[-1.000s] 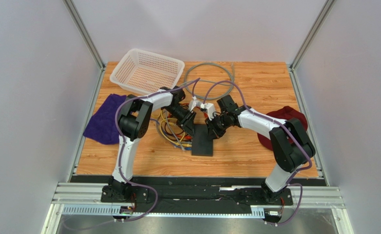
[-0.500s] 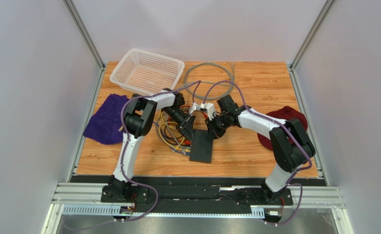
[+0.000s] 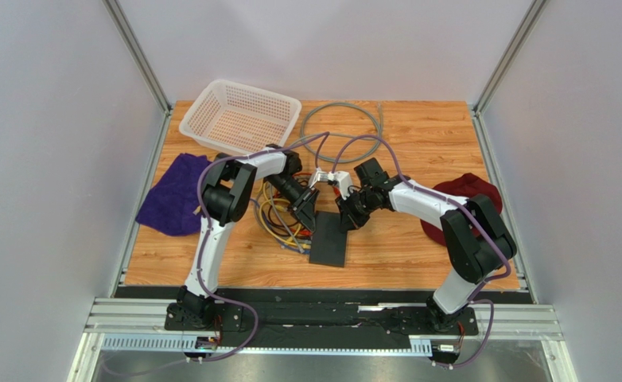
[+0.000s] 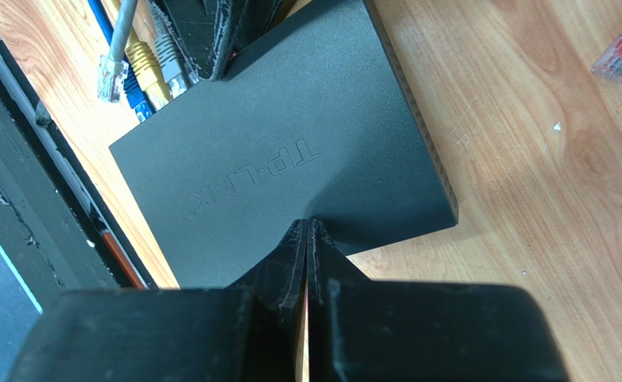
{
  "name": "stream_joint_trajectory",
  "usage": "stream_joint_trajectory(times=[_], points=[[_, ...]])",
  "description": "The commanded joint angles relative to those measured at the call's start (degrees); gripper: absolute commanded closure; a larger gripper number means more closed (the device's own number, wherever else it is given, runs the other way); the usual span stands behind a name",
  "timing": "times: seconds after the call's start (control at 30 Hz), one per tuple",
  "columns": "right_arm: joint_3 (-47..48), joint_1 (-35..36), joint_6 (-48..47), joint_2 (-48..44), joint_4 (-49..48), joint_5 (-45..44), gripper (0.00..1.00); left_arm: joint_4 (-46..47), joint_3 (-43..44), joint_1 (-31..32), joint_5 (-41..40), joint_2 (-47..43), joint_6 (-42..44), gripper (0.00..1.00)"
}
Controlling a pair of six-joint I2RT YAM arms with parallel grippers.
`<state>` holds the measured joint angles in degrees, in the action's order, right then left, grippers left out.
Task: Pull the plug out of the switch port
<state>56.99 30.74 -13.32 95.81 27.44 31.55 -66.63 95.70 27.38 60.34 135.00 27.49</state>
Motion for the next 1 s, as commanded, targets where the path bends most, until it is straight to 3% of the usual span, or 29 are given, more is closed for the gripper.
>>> stream_joint_trajectory(times=[0.0, 0.4, 0.63, 0.87, 0.97], points=[[-0.2, 0.5, 0.0, -2.5, -2.0, -0.5, 0.98, -0.7, -0.5, 1.1, -8.4, -0.1, 5.5, 0.64], [-0.4, 0.6, 0.1, -2.6, -2.0, -0.6, 0.98, -4.0, 3.0, 2.7, -10.8, 2.4, 6.6, 0.62], [-0.6, 0.6, -1.4, -4.5, -0.2, -2.4, 0.99, -3.6, 4.7, 3.0, -5.4, 5.1, 2.7, 0.89], [-1.2, 0.5, -3.3, -8.9, 5.8, -12.6, 1.0, -1.0, 5.5, 4.5, -4.3, 5.3, -1.8, 0.92], [-4.2, 0.6, -2.8, -9.9, 5.7, -15.3, 1.0, -0.3, 5.7, 4.6, -5.0, 4.8, -2.5, 0.87]])
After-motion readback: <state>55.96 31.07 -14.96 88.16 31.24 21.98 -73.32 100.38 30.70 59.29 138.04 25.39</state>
